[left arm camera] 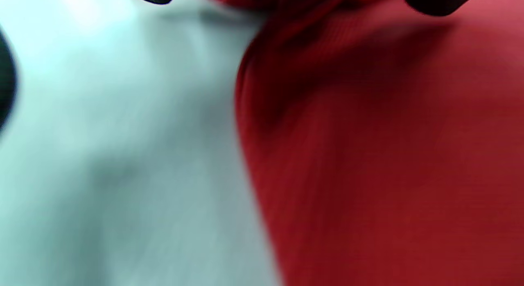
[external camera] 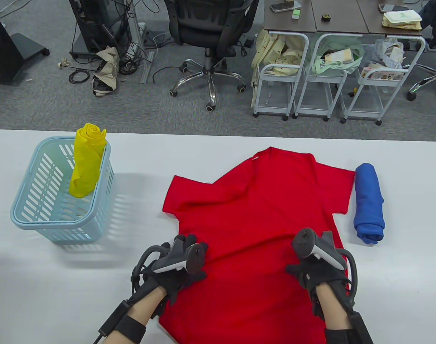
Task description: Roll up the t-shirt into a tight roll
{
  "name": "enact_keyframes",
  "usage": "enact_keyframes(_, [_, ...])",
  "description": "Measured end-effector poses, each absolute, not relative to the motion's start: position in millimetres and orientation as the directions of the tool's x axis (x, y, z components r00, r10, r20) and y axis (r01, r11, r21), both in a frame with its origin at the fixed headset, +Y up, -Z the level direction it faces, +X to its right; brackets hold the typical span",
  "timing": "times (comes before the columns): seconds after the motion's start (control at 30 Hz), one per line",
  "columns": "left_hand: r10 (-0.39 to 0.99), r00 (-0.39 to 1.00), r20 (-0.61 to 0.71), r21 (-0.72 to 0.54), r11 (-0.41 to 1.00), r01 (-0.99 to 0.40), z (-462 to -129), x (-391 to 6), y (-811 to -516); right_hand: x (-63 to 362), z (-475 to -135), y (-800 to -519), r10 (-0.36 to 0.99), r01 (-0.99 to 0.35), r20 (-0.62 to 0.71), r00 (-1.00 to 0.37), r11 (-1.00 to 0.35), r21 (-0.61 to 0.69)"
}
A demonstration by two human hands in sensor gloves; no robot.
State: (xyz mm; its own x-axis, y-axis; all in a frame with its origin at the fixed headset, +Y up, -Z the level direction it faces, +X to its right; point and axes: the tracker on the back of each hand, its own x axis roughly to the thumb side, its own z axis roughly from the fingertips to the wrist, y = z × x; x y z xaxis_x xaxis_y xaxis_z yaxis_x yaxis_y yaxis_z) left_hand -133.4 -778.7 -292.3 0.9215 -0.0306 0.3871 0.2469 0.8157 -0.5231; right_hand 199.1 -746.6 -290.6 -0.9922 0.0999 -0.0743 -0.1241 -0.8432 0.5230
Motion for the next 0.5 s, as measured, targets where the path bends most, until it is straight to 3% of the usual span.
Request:
enact_keyframes(0.13, [0.007,0.919,0.393,-0.433,0.883,0.178,-292.9,-132.2,-754.0,186.5,-293.9,-770.0,0.118,-0.13,-0.058,-0.991,-0.808,0.574])
enact_keyframes(0.17, [0.038,0.92,0.389,-0.425,0.894,0.143,-291.5,-133.3,-750.3,185.9,-293.2,-782.2,0.105,-0.118,-0.058,-0.993,-0.763,0.636])
enact_keyframes(0.3, [0.061,0.937,0.345,-0.426,0.899,0.098,-293.9,-140.4,-743.4,190.7,-291.9,-774.5,0.09,-0.09,-0.029,-0.995,-0.792,0.604])
enact_keyframes(0.5, [0.041,0.981,0.192,-0.363,0.931,0.032,-319.8,-151.7,-705.2,191.4,-291.6,-776.3,0.1,-0.095,-0.025,-0.995,-0.786,0.611])
